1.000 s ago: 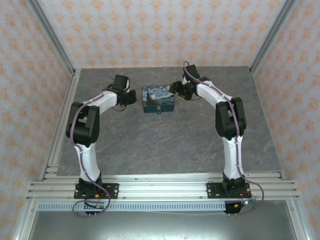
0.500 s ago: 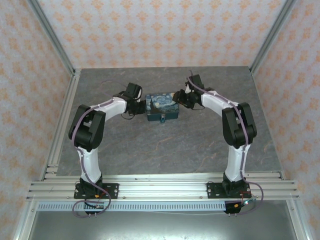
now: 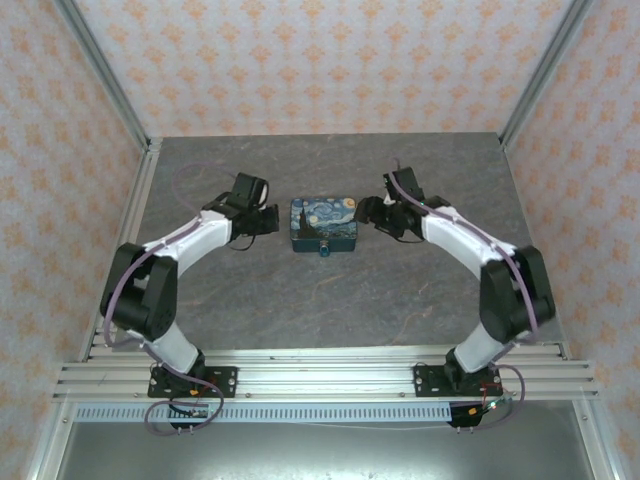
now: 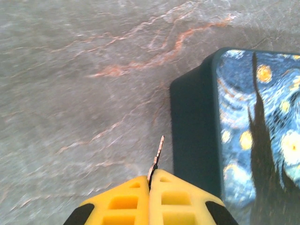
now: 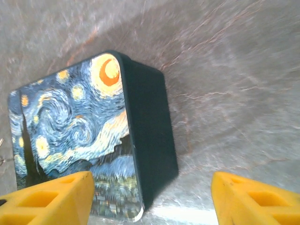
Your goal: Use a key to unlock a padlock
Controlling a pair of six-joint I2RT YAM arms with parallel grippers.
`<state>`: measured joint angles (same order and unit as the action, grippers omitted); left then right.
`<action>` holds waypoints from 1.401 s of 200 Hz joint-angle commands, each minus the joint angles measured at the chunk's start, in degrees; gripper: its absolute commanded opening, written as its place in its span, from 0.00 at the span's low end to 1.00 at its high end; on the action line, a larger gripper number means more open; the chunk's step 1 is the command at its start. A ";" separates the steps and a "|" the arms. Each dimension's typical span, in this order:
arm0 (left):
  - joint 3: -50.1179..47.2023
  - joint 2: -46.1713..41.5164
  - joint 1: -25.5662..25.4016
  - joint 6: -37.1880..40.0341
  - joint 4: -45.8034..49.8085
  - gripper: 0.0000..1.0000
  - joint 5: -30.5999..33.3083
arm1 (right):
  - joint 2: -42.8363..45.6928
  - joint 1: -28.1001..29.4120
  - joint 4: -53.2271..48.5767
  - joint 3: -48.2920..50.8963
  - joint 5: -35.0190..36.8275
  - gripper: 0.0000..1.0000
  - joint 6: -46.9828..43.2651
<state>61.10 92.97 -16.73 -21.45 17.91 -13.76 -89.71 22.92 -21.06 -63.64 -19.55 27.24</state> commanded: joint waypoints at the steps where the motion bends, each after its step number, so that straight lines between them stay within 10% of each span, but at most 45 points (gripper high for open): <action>1: -3.68 -5.39 0.73 2.02 2.38 0.00 2.47 | 8.36 4.49 -1.81 4.85 11.72 0.66 0.68; 83: -17.98 -21.96 -1.64 0.19 2.22 0.00 -7.73 | 0.98 30.57 3.48 6.36 31.50 0.57 9.14; 280: -28.05 -30.84 -3.48 2.56 -2.33 0.00 -9.14 | -23.02 28.05 3.83 -9.11 35.96 0.47 8.58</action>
<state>33.45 61.54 -20.16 -20.64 17.15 -22.33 -111.70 51.88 -16.60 -70.83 15.64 35.97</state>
